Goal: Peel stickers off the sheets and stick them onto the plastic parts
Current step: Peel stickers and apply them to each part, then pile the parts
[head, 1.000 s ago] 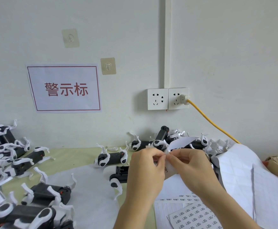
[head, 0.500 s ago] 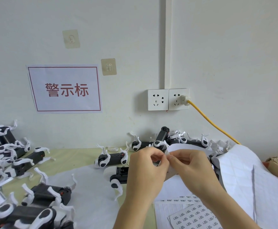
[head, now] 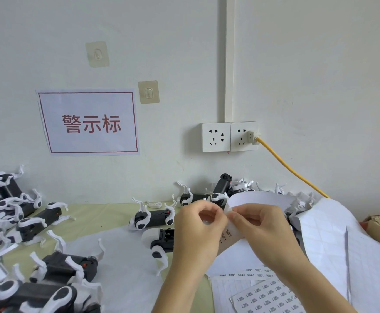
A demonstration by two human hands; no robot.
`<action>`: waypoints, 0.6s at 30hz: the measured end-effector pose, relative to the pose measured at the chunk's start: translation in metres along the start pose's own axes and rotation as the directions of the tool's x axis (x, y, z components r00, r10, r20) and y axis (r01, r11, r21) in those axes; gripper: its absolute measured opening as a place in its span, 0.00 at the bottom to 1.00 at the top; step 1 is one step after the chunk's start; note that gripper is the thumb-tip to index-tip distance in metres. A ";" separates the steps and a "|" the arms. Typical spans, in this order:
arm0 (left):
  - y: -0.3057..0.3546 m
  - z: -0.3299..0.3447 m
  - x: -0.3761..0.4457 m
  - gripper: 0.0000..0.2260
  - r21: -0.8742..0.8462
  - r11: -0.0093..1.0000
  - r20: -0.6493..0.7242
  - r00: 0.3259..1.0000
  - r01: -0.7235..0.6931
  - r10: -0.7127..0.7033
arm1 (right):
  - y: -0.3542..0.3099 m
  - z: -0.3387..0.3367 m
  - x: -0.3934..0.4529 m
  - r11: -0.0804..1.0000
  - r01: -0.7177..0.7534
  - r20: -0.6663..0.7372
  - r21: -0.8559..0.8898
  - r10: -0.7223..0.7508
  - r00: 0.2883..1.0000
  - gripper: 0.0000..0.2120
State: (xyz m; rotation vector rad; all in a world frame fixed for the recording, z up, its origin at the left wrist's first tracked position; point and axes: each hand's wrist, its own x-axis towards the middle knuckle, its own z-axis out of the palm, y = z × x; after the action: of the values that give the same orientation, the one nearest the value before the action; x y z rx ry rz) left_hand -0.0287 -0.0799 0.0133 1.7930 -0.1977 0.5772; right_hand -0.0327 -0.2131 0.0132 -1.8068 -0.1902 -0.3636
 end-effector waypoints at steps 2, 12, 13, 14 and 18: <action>0.001 -0.001 0.000 0.10 -0.086 0.993 0.007 0.996 0.086 -0.086 | -0.001 0.000 0.000 1.000 -0.008 0.005 0.009 0.008 1.000 0.08; 0.003 -0.006 0.001 0.11 -0.164 0.973 0.086 0.985 0.162 -0.150 | -0.002 -0.004 0.002 1.000 -0.001 0.016 -0.009 0.002 1.000 0.06; 0.003 -0.006 0.001 0.11 -0.184 0.966 0.087 0.982 0.181 -0.168 | -0.002 -0.004 0.001 1.000 0.000 0.012 -0.022 0.001 1.000 0.06; 0.003 -0.006 0.001 0.11 -0.208 0.957 0.088 0.978 0.203 -0.188 | -0.003 -0.005 0.001 1.000 0.001 0.006 -0.029 0.000 1.000 0.06; 0.002 -0.005 0.004 0.09 -0.337 0.903 0.035 0.962 0.268 -0.273 | -0.009 -0.017 0.001 0.998 -0.030 -0.004 -0.050 0.030 1.000 0.08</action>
State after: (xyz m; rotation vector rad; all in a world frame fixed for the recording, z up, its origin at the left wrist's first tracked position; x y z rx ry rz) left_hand -0.0276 -0.0756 0.0178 1.4481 -0.0325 0.3314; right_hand -0.0367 -0.2271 0.0254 -1.8559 -0.1527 -0.3524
